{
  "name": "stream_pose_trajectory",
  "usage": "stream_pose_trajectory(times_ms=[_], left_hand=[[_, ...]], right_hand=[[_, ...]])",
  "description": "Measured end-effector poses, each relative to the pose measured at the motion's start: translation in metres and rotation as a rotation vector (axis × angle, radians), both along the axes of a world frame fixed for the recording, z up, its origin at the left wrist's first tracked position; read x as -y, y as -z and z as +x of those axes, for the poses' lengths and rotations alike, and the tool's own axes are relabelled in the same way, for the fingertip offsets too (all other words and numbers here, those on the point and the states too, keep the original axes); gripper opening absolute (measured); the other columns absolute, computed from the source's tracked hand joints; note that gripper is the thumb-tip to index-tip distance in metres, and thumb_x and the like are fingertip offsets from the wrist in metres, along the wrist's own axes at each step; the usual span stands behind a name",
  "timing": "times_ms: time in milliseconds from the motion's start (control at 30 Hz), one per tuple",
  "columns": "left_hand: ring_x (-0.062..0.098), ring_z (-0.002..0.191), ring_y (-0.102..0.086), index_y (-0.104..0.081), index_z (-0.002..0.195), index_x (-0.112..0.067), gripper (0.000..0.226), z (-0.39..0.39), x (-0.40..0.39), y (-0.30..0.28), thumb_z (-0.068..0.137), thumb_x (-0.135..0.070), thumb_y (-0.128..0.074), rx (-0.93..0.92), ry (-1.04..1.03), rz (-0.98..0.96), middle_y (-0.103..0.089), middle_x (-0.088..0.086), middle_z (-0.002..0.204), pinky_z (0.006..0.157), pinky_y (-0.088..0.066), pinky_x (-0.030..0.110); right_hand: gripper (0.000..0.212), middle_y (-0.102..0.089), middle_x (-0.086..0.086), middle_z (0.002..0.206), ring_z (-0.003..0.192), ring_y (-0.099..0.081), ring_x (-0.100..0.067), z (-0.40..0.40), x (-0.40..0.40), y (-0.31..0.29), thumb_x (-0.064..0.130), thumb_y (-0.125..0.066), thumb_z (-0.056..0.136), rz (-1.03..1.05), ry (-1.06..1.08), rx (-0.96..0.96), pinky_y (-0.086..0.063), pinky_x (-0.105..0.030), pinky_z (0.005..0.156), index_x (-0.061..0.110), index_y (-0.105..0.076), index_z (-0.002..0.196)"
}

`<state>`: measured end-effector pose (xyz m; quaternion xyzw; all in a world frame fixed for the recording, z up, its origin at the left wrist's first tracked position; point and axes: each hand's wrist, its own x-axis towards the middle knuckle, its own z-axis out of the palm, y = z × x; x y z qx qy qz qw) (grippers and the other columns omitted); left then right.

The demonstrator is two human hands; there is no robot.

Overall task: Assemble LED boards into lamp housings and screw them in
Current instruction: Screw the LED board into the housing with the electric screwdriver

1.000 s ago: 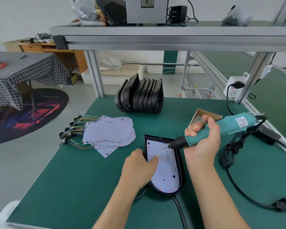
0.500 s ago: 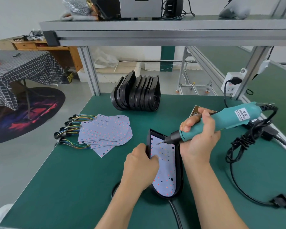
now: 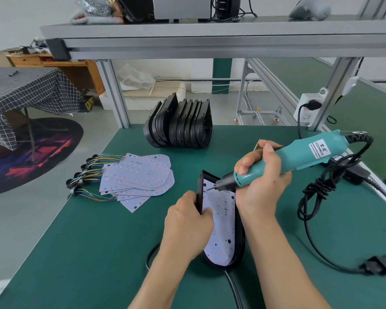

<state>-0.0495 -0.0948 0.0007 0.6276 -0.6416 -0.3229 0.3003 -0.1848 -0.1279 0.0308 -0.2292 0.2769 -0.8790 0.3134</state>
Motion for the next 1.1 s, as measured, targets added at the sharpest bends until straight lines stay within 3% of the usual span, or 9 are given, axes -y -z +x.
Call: stream_pose_trajectory(times_ms=[467, 733, 1100], left_hand=[[0.019, 0.056, -0.04, -0.039, 0.073, -0.018, 0.029, -0.001, -0.002, 0.001, 0.089, -0.025, -0.062, 0.015, -0.012, -0.023, -0.043, -0.007, 0.059, 0.049, -0.026, 0.028], [0.019, 0.054, -0.041, -0.038, 0.071, -0.021, 0.032, -0.001, -0.001, 0.001, 0.089, -0.026, -0.063, 0.029, -0.02, -0.03, -0.044, -0.007, 0.059, 0.049, -0.026, 0.03], [0.021, 0.056, -0.043, -0.039, 0.072, -0.019, 0.03, -0.002, -0.003, 0.0, 0.089, -0.027, -0.063, 0.038, -0.027, -0.04, -0.046, -0.005, 0.06, 0.05, -0.027, 0.032]], right_hand=[[0.008, -0.049, -0.01, 0.052, 0.043, -0.04, -0.024, 0.006, -0.005, -0.003, 0.021, -0.061, 0.089, -0.018, 0.015, -0.098, -0.036, -0.031, 0.052, 0.014, -0.06, 0.09], [0.006, -0.051, -0.006, 0.048, 0.041, -0.043, -0.022, 0.014, -0.007, -0.009, 0.026, -0.063, 0.084, -0.03, 0.013, -0.173, -0.039, -0.03, 0.054, 0.028, -0.065, 0.079], [0.011, -0.047, -0.005, 0.048, 0.041, -0.04, -0.023, 0.013, -0.007, -0.01, 0.023, -0.062, 0.085, -0.018, -0.002, -0.183, -0.038, -0.03, 0.054, 0.028, -0.058, 0.076]])
